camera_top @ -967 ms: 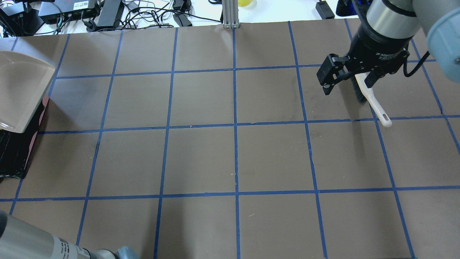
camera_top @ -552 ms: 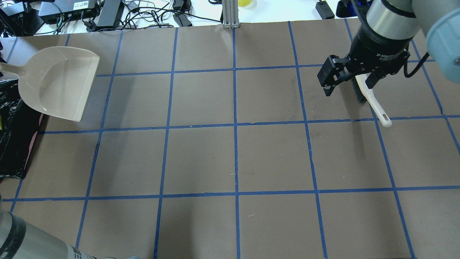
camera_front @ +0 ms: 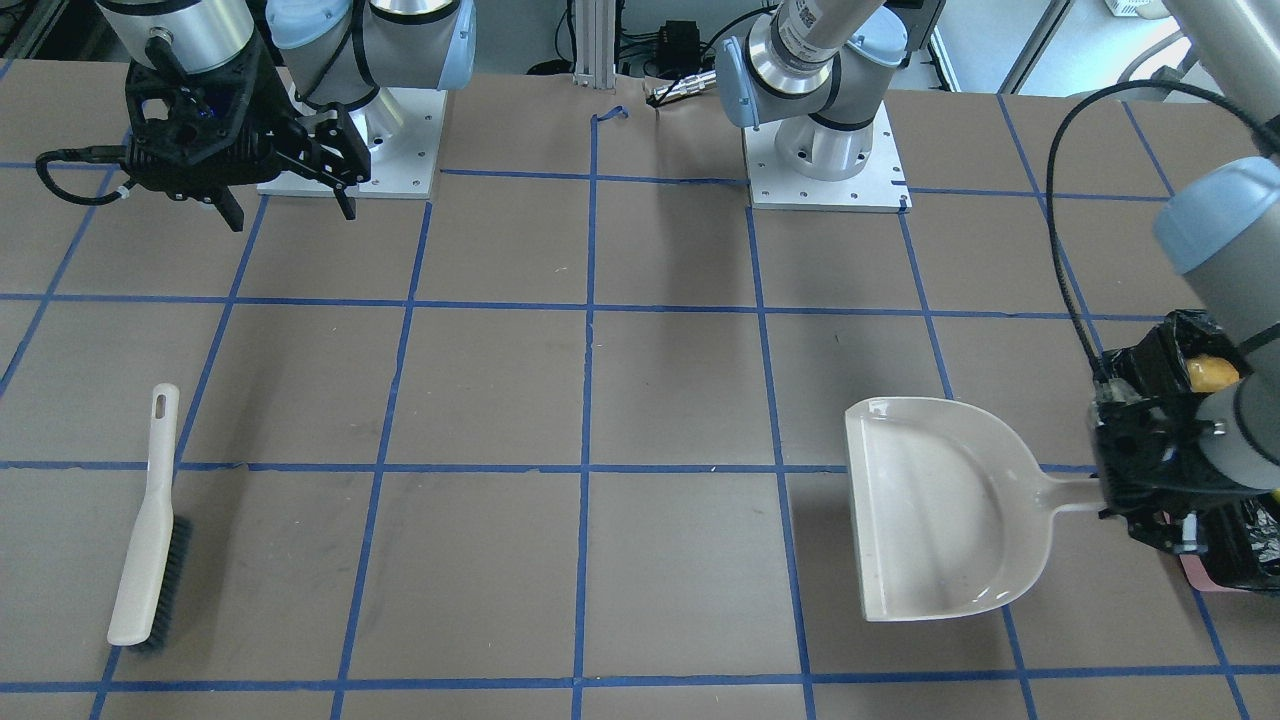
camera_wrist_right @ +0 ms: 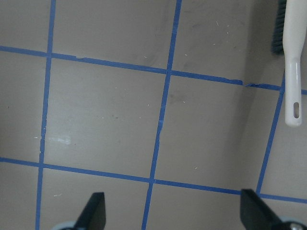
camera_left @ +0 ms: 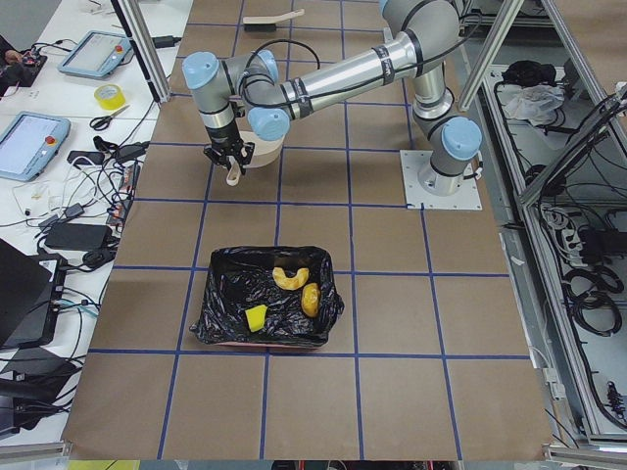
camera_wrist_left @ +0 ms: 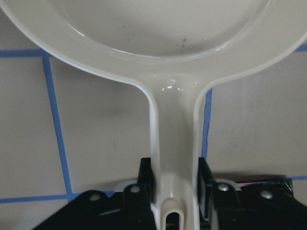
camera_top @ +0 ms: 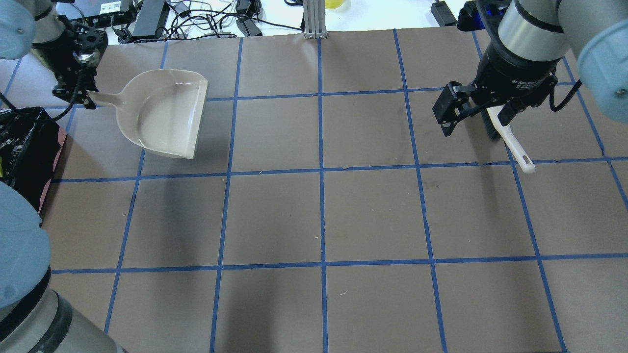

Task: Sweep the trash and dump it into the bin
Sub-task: 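Bring the empty dustpan back and lower it onto the table with the left gripper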

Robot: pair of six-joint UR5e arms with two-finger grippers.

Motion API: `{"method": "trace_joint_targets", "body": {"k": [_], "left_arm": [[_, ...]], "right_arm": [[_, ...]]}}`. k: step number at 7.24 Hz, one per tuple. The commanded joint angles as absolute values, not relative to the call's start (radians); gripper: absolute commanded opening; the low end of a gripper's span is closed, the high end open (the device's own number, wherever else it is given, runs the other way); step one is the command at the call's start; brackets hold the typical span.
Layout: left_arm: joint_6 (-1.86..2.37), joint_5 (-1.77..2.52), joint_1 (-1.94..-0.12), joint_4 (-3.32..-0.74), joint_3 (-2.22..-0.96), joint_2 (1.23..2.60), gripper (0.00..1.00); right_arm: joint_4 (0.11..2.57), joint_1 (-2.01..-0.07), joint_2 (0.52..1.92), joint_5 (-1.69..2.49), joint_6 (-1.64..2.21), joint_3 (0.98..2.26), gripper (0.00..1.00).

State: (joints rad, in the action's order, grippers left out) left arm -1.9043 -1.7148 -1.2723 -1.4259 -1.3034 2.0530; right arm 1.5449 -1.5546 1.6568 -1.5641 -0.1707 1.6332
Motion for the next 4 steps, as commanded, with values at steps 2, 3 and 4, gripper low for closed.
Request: {"method": "trace_joint_targets", "body": {"k": [2,3,4], "left_arm": [[-1.853,-1.698,-1.362,-1.307,-1.308,2.163,0.0],[-1.852,-1.695,-1.394,-1.29,-1.308,2.184,0.0],[-1.848,-1.695,-1.403,-1.275,-1.307,2.189,0.0]], "right_arm": [[1.545,-1.554,1.657,-1.565,-0.167,1.634,1.0],[1.545,-1.554,1.657,-1.565,-0.167,1.634,1.0],[1.545,-1.554,1.657,-1.565,-0.166,1.634,1.0]]}}
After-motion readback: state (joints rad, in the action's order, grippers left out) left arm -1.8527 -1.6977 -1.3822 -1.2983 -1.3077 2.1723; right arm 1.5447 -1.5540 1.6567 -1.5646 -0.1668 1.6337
